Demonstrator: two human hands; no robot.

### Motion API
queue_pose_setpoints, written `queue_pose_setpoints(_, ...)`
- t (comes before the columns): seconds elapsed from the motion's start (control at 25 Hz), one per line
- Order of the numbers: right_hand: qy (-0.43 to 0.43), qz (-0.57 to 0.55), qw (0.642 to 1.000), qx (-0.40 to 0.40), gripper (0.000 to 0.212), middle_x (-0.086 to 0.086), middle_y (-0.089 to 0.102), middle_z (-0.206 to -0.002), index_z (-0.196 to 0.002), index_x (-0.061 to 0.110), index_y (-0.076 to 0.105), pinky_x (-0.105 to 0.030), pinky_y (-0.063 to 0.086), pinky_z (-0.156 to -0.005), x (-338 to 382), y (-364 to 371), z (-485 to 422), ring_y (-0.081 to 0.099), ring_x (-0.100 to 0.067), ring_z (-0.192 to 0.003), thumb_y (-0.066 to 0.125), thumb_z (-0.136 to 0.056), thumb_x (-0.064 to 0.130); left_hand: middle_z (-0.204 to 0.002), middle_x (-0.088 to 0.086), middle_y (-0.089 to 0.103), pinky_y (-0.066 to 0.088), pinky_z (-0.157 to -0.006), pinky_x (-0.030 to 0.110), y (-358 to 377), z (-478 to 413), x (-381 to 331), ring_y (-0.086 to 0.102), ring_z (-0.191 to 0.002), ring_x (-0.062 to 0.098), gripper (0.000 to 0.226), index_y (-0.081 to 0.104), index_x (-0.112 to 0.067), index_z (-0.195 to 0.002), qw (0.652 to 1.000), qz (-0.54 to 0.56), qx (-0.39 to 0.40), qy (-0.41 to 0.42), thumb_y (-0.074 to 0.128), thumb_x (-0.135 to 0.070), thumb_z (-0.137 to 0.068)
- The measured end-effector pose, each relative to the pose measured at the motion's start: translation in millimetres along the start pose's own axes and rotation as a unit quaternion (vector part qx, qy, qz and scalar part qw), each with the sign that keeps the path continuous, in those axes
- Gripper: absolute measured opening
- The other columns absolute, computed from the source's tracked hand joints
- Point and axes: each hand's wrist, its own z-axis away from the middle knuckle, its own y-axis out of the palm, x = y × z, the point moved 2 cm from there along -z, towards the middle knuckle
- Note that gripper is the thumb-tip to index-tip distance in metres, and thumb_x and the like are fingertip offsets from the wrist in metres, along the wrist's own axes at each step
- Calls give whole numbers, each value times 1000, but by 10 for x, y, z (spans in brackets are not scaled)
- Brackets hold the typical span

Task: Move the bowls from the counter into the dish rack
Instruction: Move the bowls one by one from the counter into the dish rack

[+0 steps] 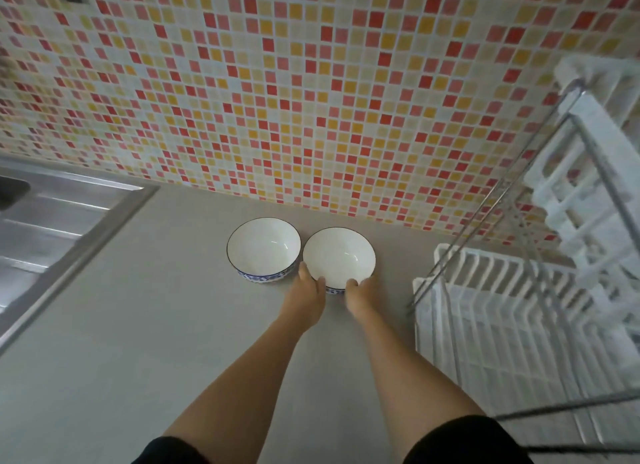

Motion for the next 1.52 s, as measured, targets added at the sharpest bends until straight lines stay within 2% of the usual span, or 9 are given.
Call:
queue_pose_setpoints(0.2, -17, -82, 996, 1, 42, -22, 66, -110, -130, -4, 40, -36, 56, -70, -315, 18, 225, 69, -39, -84, 41, -88, 3, -154, 21, 31, 32, -113, 40, 20, 142, 93, 35, -140, 35, 63, 15, 2, -151, 999, 36, -12, -20, 39, -24, -100)
queue_pose_setpoints(0.36, -102, -68, 992, -13, 38, -19, 63, -109, -128, -1, 43, -12, 45, -53, -661, -132, 761, 55, -23, -75, 43, -89, -2, -148, 22, 35, 32, -109, 41, -51, 516, 212, 39, -135, 37, 59, 23, -3, -150, 996, 64, -37, -42, 38, -32, -100)
queue_pose_setpoints(0.48, -162, -96, 982, 19, 49, -14, 61, -119, -139, 5, 35, -32, 56, -78, -736, -134, 1128, 60, -24, -91, 40, -91, 1, -143, 19, 37, 34, -106, 41, -179, 928, 240, 43, -130, 37, 59, 22, -18, -152, 987, 126, -81, -56, 36, -41, -99)
queue_pose_setpoints(0.6, -235, -119, 965, 7, 59, -9, 49, -139, -146, 8, 28, -31, 43, -101, -699, -204, 1492, 52, -23, -121, 37, -88, 12, -140, 18, 38, 33, -105, 44, -400, 1385, 183, 44, -126, 38, 57, 29, -26, -148, 965, 217, -124, -84, 28, -51, -97)
queue_pose_setpoints(0.8, -278, -247, 928, 11, 32, 20, 58, -114, -124, 32, 39, -27, 46, -91, -347, -550, 2321, 59, -6, -106, 49, -94, 26, -141, 18, 42, 31, -108, 49, -871, 2061, -107, 44, -127, 38, 56, 39, -18, -137, 907, 344, -233, -66, 16, -52, -99)
queue_pose_setpoints(1.0, -382, -368, 848, 21, 46, 18, 44, -95, -106, 26, 34, -22, 40, -82, 155, -1183, 3094, 49, 13, -84, 32, -80, 64, -104, -15, 48, 32, -101, 33, -1406, 2777, -672, 47, -99, 7, 25, 54, -34, -99, 795, 514, -304, 105, 30, -37, -100)
queue_pose_setpoints(1.2, -469, -427, 772, 49, 40, 18, 58, -110, -109, 46, 36, -35, 47, -98, 461, -2029, 3564, 60, 5, -101, 43, -75, 64, -104, -2, 57, 48, -77, 34, -1671, 3310, -1295, 55, -94, 13, 20, 54, -39, -88, 746, 553, -242, 282, 36, -47, -82)
queue_pose_setpoints(1.44, -609, -300, 733, -38, 93, 16, 46, -136, -145, 26, 23, -16, 43, -100, 301, -3418, 3702, 51, 8, -121, 52, -71, 74, -95, -25, 59, 40, -87, 21, -1495, 3766, -2282, 54, -90, -15, 39, 62, -27, -102, 781, 451, -160, 401, 24, -30, -100)
queue_pose_setpoints(1.52, -617, -247, 745, -58, 94, 18, 38, -144, -147, 28, 18, -23, 36, -111, 139, -3933, 3568, 42, 4, -132, 50, -73, 75, -94, -22, 59, 38, -87, 19, -1328, 3799, -2622, 53, -86, -14, 44, 64, -11, -112, 800, 401, -122, 428, 22, -21, -101)
